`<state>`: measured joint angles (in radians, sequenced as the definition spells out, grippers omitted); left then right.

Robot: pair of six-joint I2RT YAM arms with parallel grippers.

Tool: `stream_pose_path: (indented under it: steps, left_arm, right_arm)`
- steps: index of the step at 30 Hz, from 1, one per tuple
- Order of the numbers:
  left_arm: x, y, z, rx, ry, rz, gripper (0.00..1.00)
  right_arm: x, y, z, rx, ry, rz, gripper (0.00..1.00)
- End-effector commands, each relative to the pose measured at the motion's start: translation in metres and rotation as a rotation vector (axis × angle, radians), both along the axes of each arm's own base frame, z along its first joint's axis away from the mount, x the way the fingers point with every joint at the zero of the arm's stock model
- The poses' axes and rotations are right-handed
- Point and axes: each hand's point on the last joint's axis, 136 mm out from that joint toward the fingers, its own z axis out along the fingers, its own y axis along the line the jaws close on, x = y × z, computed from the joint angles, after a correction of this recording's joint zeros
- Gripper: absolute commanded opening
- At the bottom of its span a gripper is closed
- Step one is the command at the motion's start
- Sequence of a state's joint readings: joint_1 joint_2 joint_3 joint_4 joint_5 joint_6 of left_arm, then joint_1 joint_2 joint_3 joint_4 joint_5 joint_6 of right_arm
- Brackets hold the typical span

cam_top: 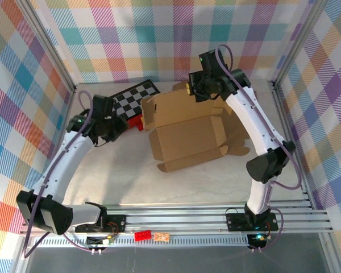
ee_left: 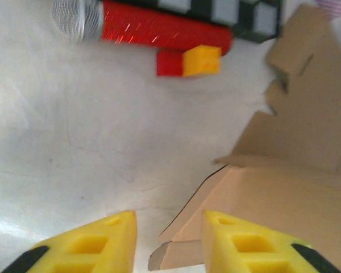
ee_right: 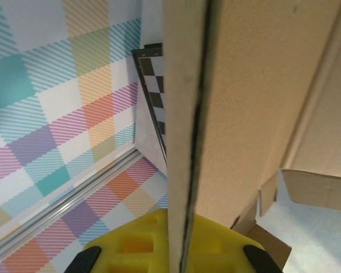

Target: Fold the paper box

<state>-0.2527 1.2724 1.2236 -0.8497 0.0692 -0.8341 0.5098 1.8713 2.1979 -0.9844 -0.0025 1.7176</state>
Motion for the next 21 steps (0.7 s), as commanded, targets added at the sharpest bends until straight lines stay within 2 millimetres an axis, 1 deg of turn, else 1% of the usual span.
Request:
stream_pose_path:
  steps: [1,3,5,7,8,11,13,15,17,21]
  left_arm:
    - [0.01,-0.023,-0.027,-0.191,-0.055,-0.058,0.3]
    - [0.015,-0.024,-0.037,-0.216,-0.091,-0.038,0.31]
    - [0.022,-0.022,-0.045,-0.235,-0.108,-0.017,0.38]
    - [0.033,-0.022,-0.051,-0.299,-0.122,0.003,0.45]
    - [0.042,-0.023,-0.05,-0.336,-0.155,0.012,0.47]
    - [0.06,-0.026,-0.059,-0.447,-0.199,0.041,0.52]
    - [0.07,-0.031,-0.062,-0.5,-0.227,0.034,0.52]
    - [0.076,-0.038,-0.065,-0.539,-0.232,0.016,0.52]
    - [0.08,-0.042,-0.066,-0.564,-0.234,0.003,0.51]
    - [0.086,-0.048,-0.063,-0.587,-0.253,-0.027,0.52]
  right_arm:
    - [-0.005,0.001,0.033,0.087,-0.052,-0.022,0.0]
    - [-0.005,-0.001,0.031,0.081,-0.046,-0.032,0.0]
    - [-0.005,-0.004,0.029,0.08,-0.041,-0.041,0.0]
    - [-0.006,-0.006,0.028,0.084,-0.033,-0.048,0.0]
    - [-0.006,-0.006,0.027,0.087,-0.028,-0.051,0.0]
    - [-0.007,-0.01,0.027,0.097,-0.022,-0.061,0.0]
    - [-0.005,-0.013,0.028,0.109,-0.02,-0.072,0.0]
    - [-0.003,-0.016,0.029,0.119,-0.018,-0.082,0.0]
    - [-0.001,-0.017,0.029,0.135,-0.01,-0.086,0.0]
    - [0.0,-0.018,0.025,0.161,0.006,-0.097,0.0]
